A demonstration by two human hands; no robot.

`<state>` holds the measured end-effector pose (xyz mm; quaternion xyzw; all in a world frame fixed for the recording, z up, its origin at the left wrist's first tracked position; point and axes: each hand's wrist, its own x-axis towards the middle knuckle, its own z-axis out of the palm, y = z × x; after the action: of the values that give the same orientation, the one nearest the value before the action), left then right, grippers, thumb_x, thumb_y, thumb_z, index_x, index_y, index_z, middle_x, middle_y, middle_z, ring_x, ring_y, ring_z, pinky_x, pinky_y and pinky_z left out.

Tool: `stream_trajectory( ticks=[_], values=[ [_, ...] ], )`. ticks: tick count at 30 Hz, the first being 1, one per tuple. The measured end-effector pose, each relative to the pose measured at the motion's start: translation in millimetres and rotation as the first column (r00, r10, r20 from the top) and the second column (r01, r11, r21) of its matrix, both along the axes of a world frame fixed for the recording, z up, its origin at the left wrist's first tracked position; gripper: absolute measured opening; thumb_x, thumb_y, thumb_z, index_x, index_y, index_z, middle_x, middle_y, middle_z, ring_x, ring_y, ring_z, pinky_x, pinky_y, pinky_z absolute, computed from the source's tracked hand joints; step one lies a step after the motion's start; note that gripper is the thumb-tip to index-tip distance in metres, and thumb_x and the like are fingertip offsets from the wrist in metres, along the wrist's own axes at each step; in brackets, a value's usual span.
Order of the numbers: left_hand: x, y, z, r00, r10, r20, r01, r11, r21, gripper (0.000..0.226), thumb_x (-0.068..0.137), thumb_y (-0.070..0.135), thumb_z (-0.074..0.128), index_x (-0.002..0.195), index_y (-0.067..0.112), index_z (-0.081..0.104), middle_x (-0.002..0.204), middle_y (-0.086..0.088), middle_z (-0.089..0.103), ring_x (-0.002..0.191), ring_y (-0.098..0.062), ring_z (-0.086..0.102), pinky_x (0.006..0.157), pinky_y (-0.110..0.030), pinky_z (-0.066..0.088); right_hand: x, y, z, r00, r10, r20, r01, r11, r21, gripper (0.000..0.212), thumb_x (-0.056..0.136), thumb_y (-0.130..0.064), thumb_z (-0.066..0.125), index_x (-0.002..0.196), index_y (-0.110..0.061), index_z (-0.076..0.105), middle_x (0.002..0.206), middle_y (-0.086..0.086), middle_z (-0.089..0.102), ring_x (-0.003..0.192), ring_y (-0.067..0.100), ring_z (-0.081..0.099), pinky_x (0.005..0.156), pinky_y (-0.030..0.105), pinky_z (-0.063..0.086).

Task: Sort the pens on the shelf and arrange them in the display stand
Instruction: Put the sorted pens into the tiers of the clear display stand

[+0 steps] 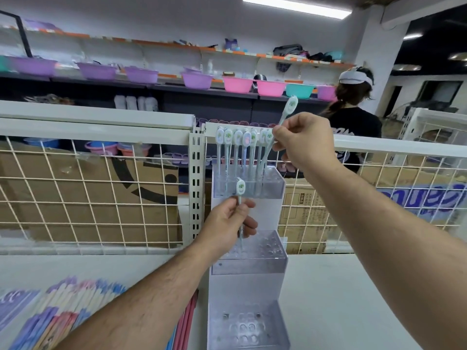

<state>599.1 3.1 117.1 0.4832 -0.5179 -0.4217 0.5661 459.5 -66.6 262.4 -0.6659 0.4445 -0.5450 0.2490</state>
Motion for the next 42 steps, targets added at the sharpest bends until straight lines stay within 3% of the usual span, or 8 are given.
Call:
stream_trajectory(
  ticks=[4,8,11,14,26,33,39,42],
  values=[
    [0.8,-1.1,-1.4,1.000,0.003,0.019,-0.003,1.000,-0.006,0.021,0.105,0.026,0.045,0.111,0.023,0.064,0.084,-0.009,0.071,0.077,-0.022,0.071,0.086,-0.051,0.057,7.1,-6.0,-5.6,0.997,-0.033,-0.065,0.032,0.999,-0.017,0.019,0.092,-0.018,0.072,0.076,-0.019,0.062,0.072,0.003,0.072,0.061,0.014,0.071,0.052,0.030,0.052],
    [0.4,-1.4,-2.1,1.000,-0.001,0.022,0.001,1.000,-0.010,0.021,0.105,0.025,0.045,0.112,0.024,0.064,0.081,-0.007,0.070,0.075,-0.020,0.070,0.084,-0.047,0.057,12.1,-12.5,-18.4,0.981,-0.052,-0.189,0.053,0.999,-0.002,0.017,0.090,-0.021,0.074,0.076,-0.017,0.065,0.067,0.002,0.072,0.067,0.020,0.073,0.065,0.045,0.062],
    [0.0,-2.3,-2.2,0.999,0.011,0.033,-0.011,1.000,-0.010,0.021,0.105,0.025,0.044,0.113,0.025,0.064,0.082,-0.008,0.070,0.075,-0.020,0.070,0.080,-0.039,0.059,15.0,-16.9,-29.0,0.966,-0.064,-0.249,0.073,0.997,0.025,0.015,0.088,-0.024,0.075,0.076,-0.018,0.068,0.064,0.000,0.071,0.066,0.019,0.071,0.067,0.048,0.062],
    [0.0,-2.9,-3.1,1.000,0.013,0.027,-0.012,1.000,-0.008,0.022,0.106,0.025,0.044,0.112,0.026,0.065,0.081,-0.007,0.071,0.075,-0.020,0.070,0.076,-0.032,0.059,15.7,-18.6,-32.9,0.965,-0.081,-0.251,0.093,0.995,0.038,0.016,0.088,-0.026,0.074,0.077,-0.017,0.068,0.063,0.000,0.071,0.064,0.018,0.071,0.068,0.045,0.062],
    [0.5,-4.2,-4.8,0.999,0.013,0.041,-0.012,1.000,-0.018,0.023,0.106,0.025,0.044,0.115,0.025,0.065,0.079,-0.005,0.070,0.073,-0.019,0.069,0.075,-0.033,0.056,16.6,-17.5,-39.1,0.950,-0.072,-0.304,0.099,0.992,0.073,0.018,0.089,-0.023,0.076,0.078,-0.010,0.069,0.065,0.003,0.071,0.056,0.012,0.069,0.064,0.035,0.061],
    [0.6,-3.6,-4.6,0.998,0.014,0.062,-0.013,1.000,-0.008,0.023,0.106,0.025,0.043,0.115,0.025,0.065,0.081,-0.005,0.071,0.075,-0.019,0.070,0.068,-0.025,0.053,15.4,-14.4,-43.5,0.944,-0.094,-0.317,0.118,0.991,0.058,0.020,0.086,-0.030,0.079,0.073,-0.016,0.070,0.067,0.000,0.069,0.066,0.019,0.069,0.066,0.039,0.061],
    [0.4,-2.0,-3.8,0.998,0.004,0.060,-0.004,1.000,0.003,0.024,0.106,0.024,0.043,0.110,0.018,0.066,0.080,-0.005,0.070,0.073,-0.018,0.070,0.064,-0.020,0.052,9.7,-3.4,-50.5,0.964,-0.085,-0.252,0.097,0.995,0.037,0.019,0.084,-0.028,0.079,0.073,-0.017,0.067,0.067,-0.002,0.068,0.068,0.017,0.069,0.062,0.033,0.057],
    [-0.3,-2.4,-3.0,0.999,-0.005,0.046,0.005,1.000,0.000,0.024,0.106,0.025,0.043,0.108,0.017,0.066,0.077,-0.004,0.070,0.072,-0.020,0.069,0.069,-0.032,0.057,6.4,10.9,-55.7,0.971,0.035,-0.238,-0.009,0.994,0.112,0.016,0.087,-0.021,0.072,0.074,-0.012,0.068,0.070,0.003,0.070,0.062,0.015,0.065,0.053,0.027,0.049]
  ],
)
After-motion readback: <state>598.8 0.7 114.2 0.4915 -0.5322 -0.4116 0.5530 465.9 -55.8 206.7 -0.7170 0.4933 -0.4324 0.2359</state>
